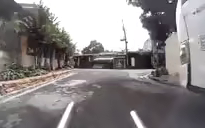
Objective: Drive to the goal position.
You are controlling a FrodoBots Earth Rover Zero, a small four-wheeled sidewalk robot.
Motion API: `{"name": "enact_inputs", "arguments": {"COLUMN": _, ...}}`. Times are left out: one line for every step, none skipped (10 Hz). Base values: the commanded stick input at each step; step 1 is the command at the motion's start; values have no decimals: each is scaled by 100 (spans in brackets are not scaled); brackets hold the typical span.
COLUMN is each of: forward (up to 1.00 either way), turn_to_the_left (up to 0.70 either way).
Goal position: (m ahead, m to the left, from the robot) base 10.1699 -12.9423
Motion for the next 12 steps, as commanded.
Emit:
{"name": "enact_inputs", "arguments": {"forward": 85, "turn_to_the_left": -31}}
{"name": "enact_inputs", "arguments": {"forward": 85, "turn_to_the_left": -14}}
{"name": "enact_inputs", "arguments": {"forward": 85, "turn_to_the_left": 0}}
{"name": "enact_inputs", "arguments": {"forward": 85, "turn_to_the_left": 0}}
{"name": "enact_inputs", "arguments": {"forward": 85, "turn_to_the_left": 0}}
{"name": "enact_inputs", "arguments": {"forward": 85, "turn_to_the_left": 0}}
{"name": "enact_inputs", "arguments": {"forward": 85, "turn_to_the_left": 0}}
{"name": "enact_inputs", "arguments": {"forward": 85, "turn_to_the_left": 0}}
{"name": "enact_inputs", "arguments": {"forward": 85, "turn_to_the_left": 0}}
{"name": "enact_inputs", "arguments": {"forward": 85, "turn_to_the_left": 0}}
{"name": "enact_inputs", "arguments": {"forward": 85, "turn_to_the_left": 0}}
{"name": "enact_inputs", "arguments": {"forward": 85, "turn_to_the_left": 0}}
